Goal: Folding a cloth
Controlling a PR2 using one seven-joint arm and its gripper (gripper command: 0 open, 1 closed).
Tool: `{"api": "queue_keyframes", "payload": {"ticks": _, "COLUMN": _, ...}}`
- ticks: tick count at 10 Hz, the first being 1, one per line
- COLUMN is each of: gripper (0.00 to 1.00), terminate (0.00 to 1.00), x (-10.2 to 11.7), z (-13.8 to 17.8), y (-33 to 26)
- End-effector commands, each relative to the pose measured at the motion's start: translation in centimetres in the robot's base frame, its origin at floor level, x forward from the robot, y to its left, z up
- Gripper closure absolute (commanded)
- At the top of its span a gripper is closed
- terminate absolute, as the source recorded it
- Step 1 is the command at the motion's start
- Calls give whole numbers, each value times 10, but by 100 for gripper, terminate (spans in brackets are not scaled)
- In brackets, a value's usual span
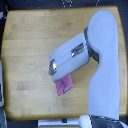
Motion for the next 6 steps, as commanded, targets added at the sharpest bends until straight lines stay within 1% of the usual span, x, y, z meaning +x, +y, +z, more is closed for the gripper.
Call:
{"api": "queue_keyframes", "payload": {"ticks": 1, "gripper": 0, "terminate": 0, "x": 18, "z": 4, "y": 3}}
{"api": "queue_keyframes", "payload": {"ticks": 6, "gripper": 0, "terminate": 0, "x": 24, "z": 3, "y": 1}}
